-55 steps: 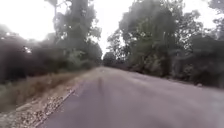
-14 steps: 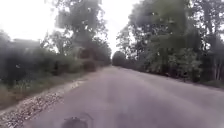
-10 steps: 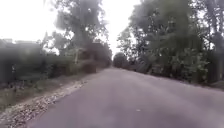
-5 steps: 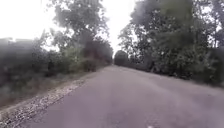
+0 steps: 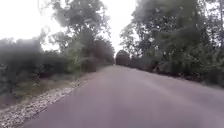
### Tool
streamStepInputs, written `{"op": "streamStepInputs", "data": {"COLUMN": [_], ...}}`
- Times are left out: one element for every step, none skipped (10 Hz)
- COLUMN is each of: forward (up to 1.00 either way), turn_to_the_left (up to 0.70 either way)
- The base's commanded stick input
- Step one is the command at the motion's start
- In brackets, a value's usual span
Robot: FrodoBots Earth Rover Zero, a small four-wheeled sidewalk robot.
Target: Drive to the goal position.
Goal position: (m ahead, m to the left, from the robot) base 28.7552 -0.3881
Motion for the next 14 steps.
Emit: {"op": "streamStepInputs", "data": {"forward": [0.85, 0.85, 0.85, 0.85, 0.85, 0.85, 0.85, 0.85, 0.85, 0.85, 0.85, 0.85, 0.85, 0.85], "turn_to_the_left": [0.0, 0.0, 0.0, 0.0, 0.0, 0.0, 0.0, 0.0, 0.0, 0.0, 0.0, 0.0, 0.0, 0.0]}}
